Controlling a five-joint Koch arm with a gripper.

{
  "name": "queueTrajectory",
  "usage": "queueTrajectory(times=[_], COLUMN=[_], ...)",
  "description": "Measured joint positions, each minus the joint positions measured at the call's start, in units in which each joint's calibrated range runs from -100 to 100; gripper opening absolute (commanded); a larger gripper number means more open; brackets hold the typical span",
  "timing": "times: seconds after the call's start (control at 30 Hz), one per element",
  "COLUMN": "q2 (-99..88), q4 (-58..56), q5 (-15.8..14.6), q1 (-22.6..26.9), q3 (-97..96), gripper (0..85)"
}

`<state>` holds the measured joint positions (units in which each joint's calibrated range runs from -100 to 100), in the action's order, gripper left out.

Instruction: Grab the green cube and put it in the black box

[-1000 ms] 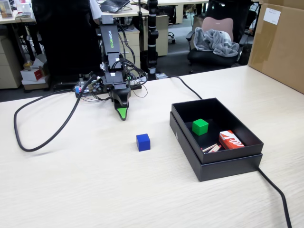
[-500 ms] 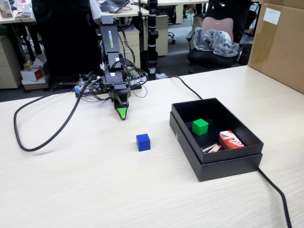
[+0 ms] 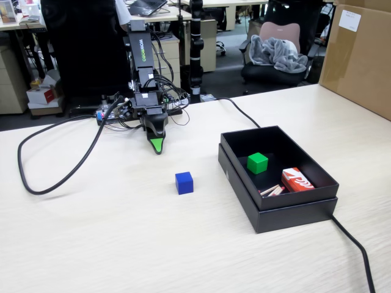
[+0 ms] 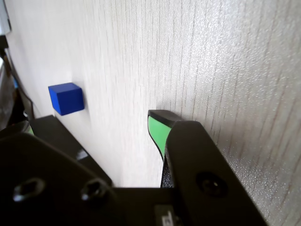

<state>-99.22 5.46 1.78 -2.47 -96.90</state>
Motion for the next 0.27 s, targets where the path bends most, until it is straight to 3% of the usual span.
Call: queueTrajectory(times=[0.27], q2=[0.00], q4=[0.00], q5=[0.00], q1=[0.00], q3=[0.00], gripper=[49.1])
